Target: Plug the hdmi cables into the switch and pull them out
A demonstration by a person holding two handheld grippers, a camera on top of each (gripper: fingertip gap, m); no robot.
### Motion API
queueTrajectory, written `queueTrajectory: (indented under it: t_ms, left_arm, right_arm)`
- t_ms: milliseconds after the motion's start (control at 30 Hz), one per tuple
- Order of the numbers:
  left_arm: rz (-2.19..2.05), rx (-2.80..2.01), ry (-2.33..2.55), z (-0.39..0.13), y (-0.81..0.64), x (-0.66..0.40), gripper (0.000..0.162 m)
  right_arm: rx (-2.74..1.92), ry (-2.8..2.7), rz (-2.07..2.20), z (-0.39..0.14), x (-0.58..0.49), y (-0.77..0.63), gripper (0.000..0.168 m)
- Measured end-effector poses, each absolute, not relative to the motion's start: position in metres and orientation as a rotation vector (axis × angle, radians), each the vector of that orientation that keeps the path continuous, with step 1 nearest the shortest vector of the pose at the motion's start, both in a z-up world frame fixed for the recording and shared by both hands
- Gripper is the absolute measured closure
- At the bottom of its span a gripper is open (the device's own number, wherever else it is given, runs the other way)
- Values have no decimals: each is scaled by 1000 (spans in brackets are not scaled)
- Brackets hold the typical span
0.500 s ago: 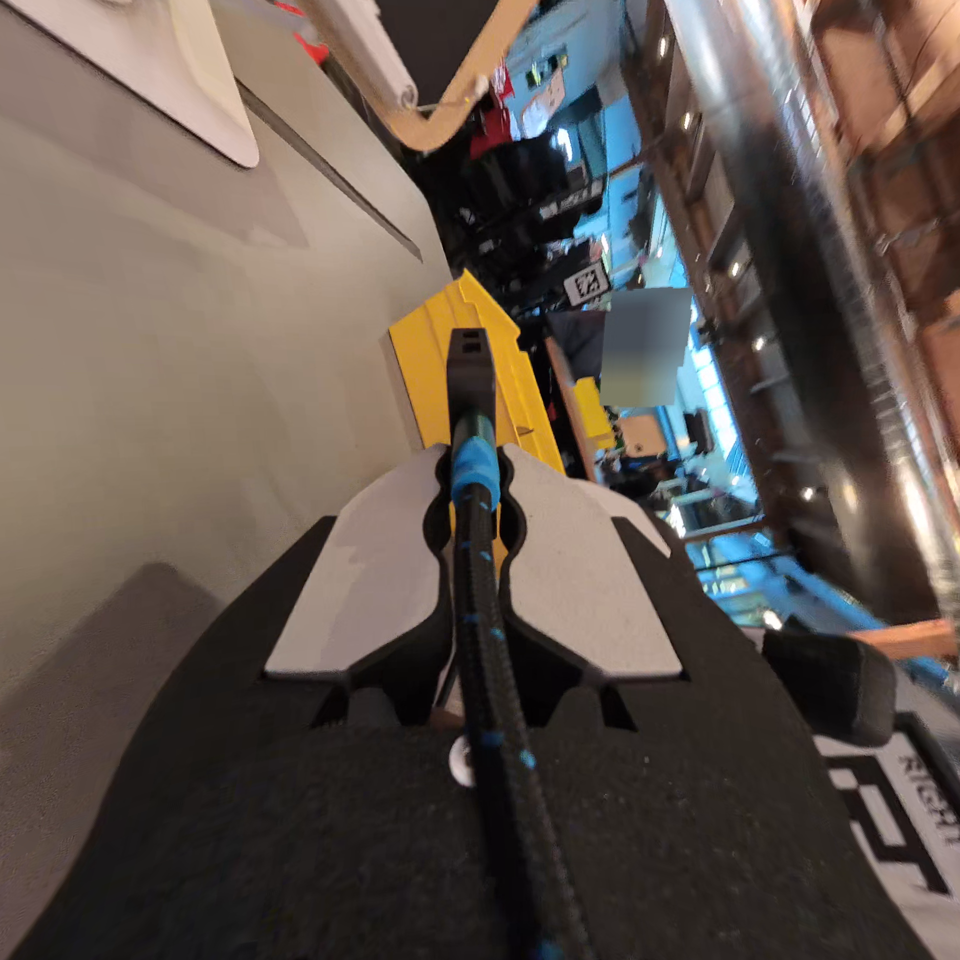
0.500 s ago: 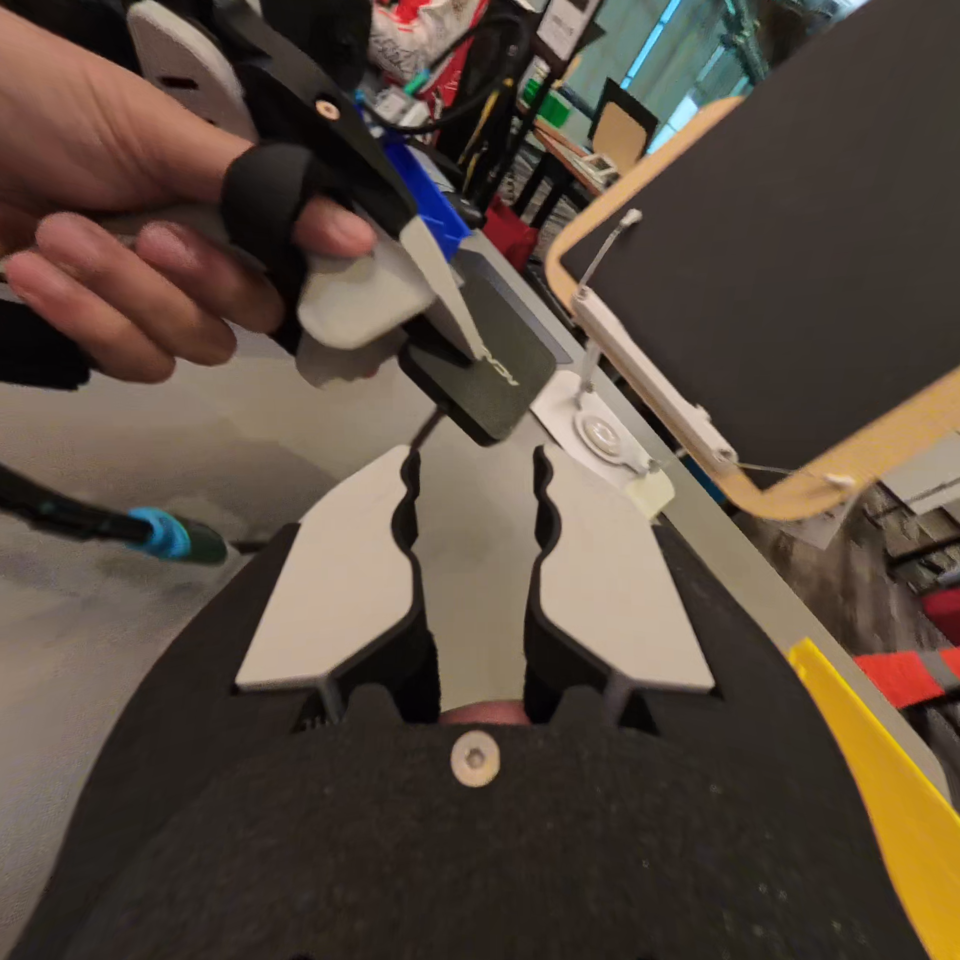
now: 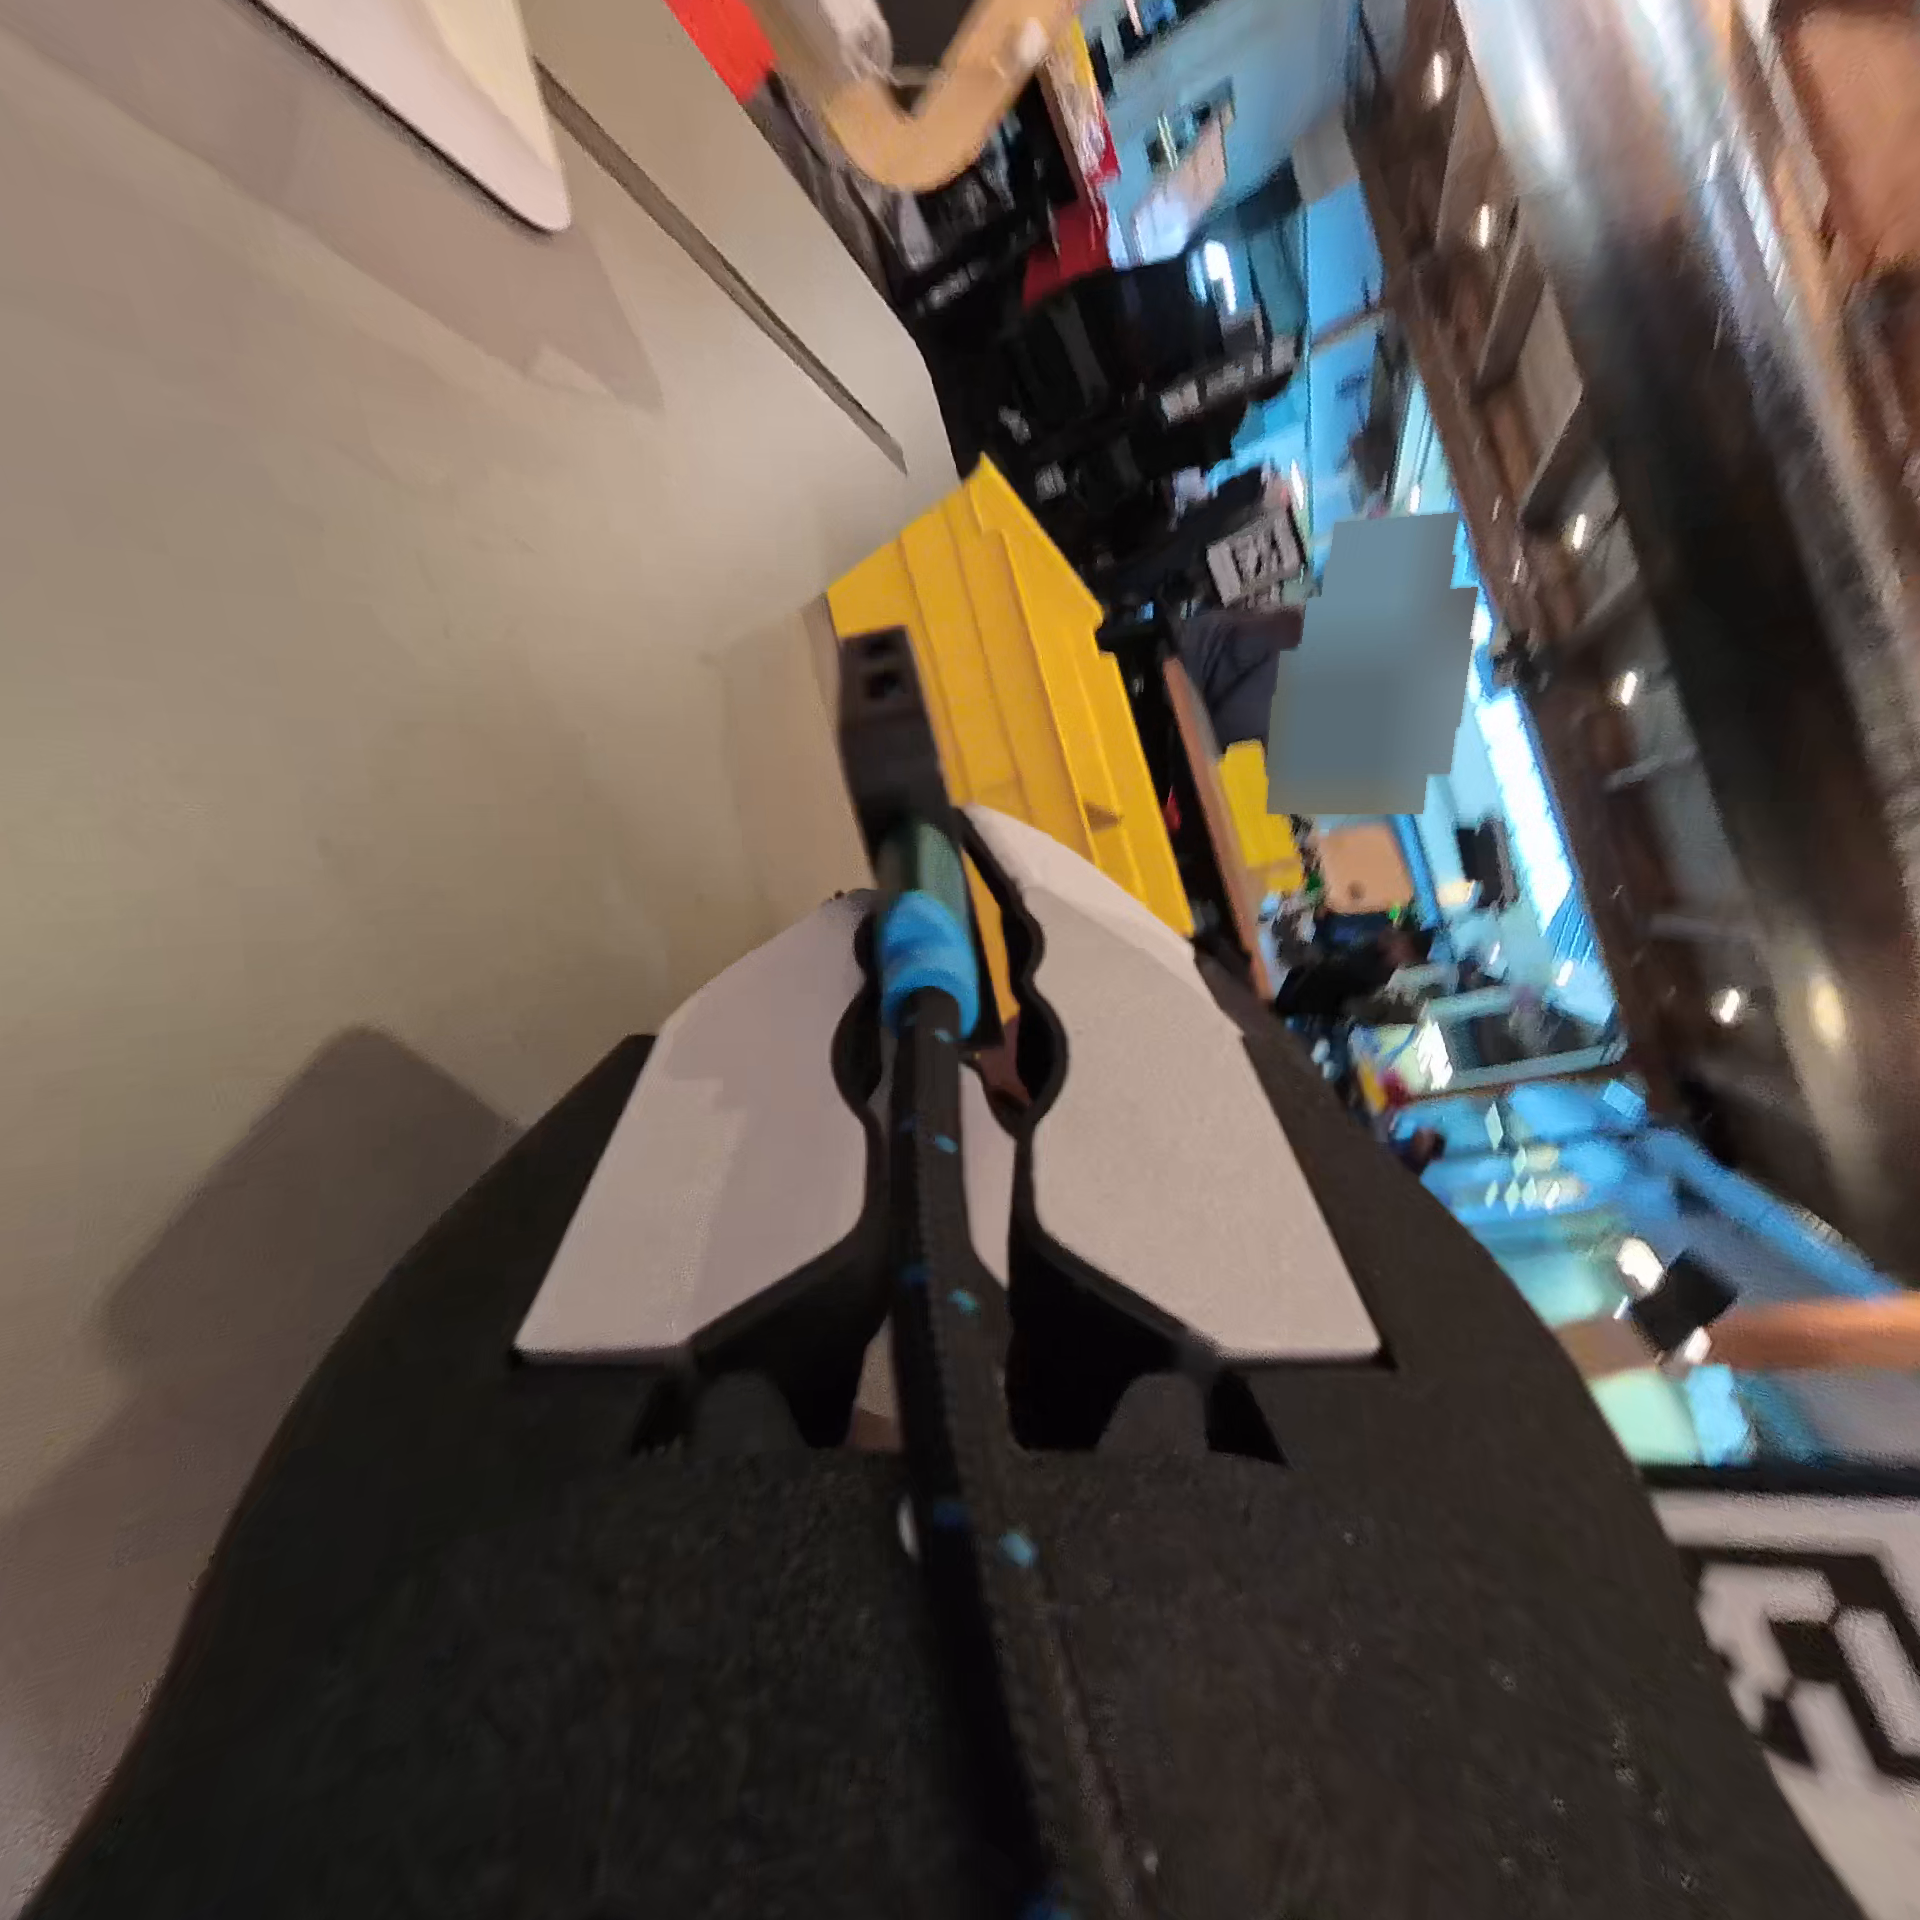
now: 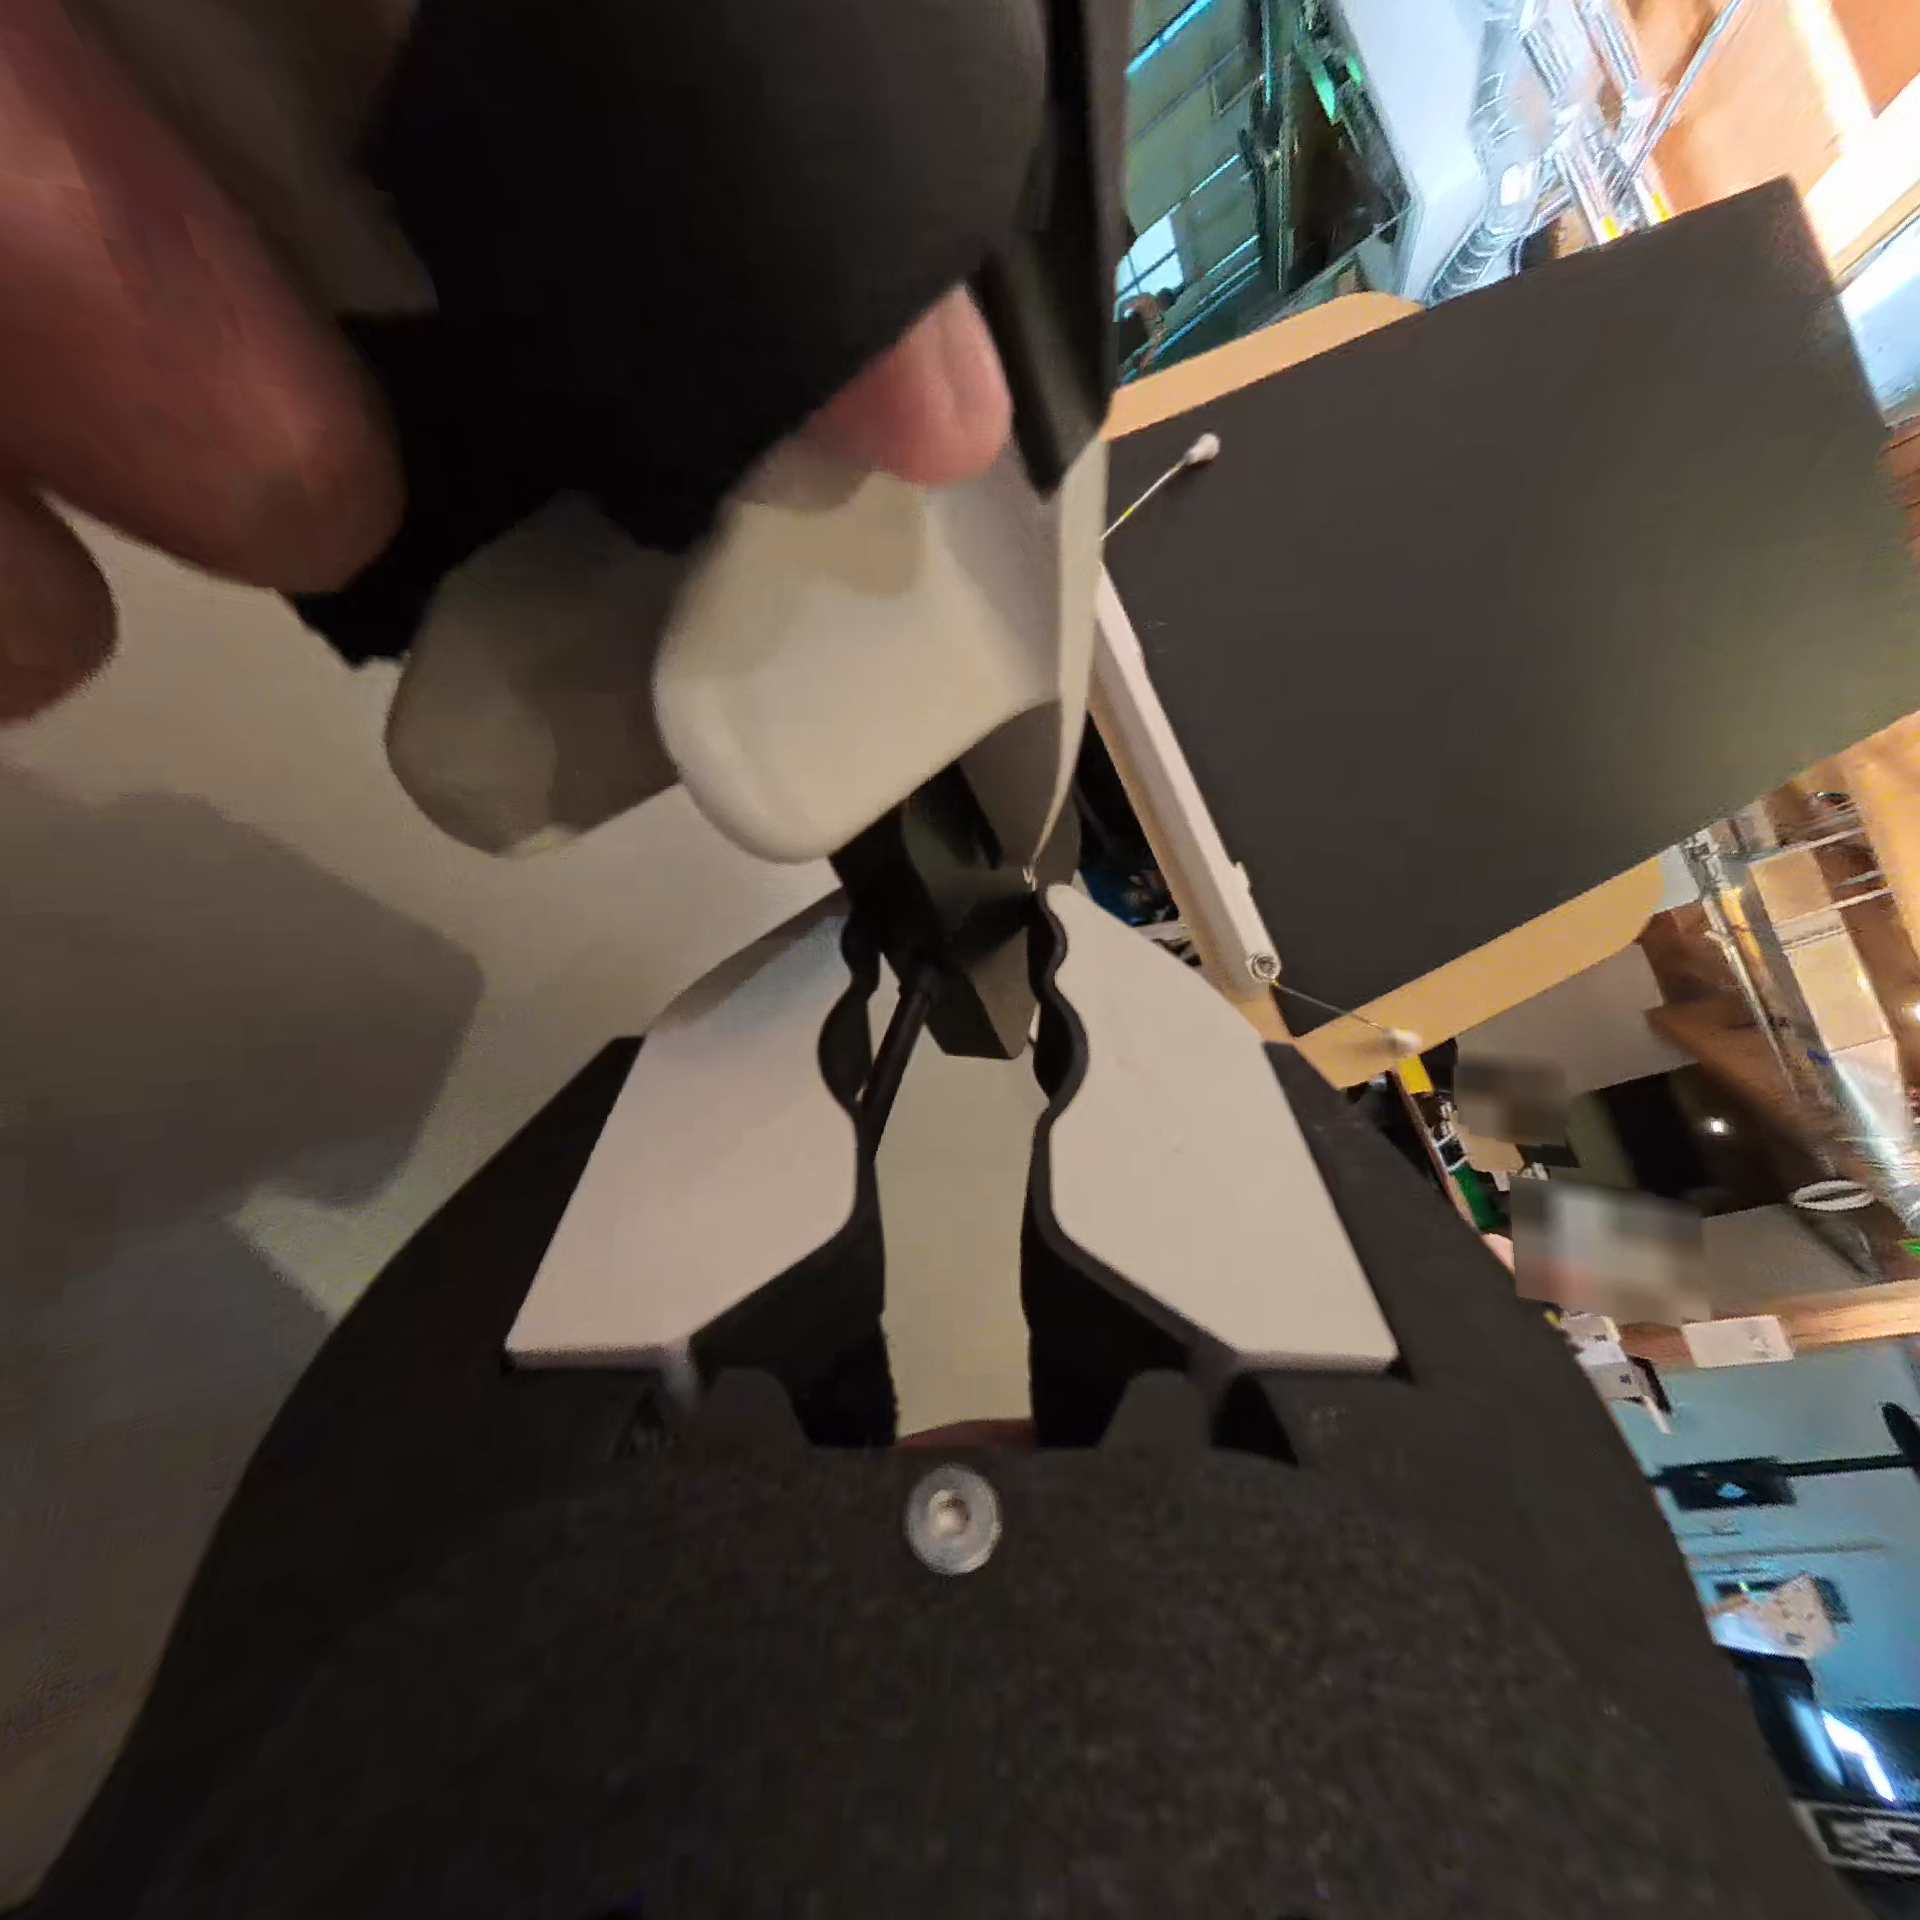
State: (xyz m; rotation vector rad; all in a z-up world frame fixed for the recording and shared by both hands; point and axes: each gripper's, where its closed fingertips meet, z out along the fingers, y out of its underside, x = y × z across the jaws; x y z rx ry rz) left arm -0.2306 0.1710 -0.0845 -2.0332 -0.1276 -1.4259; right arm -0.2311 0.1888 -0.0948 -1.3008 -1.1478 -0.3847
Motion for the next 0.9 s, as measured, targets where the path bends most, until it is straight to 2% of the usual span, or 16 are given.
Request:
queueTrajectory:
  t_ms: [100,200,367,467,633,833,900]
  left_arm:
    - [-1443,-2022,123,-86,147,-230,122]
    - [-1231,-2036,283,-106,136,-253,111]
    - [-809,-1938,553,-112,130,-277,109]
    - [-599,-1868,682,-108,125,-272,115]
    - [-589,-1850,671,-109,124,-262,140]
    - [-634,-1882,681,-114,122,-261,141]
    - [-699,-1871,688,-113,119,-256,141]
  right_arm:
    - [-1315,-1163,-348,-101,-226,187,148]
    - [-1329,-1203,-251,-106,-221,181,153]
    - [-1337,-1348,-250,-116,-218,166,154]
    - [-1358,-1403,-323,-122,-217,160,154]
    - [-1315,-1484,-437,-131,-222,148,155]
    - [-1295,-1487,-358,-138,-224,140,154]
    - [-1222,-1482,-262,-132,-233,130,147]
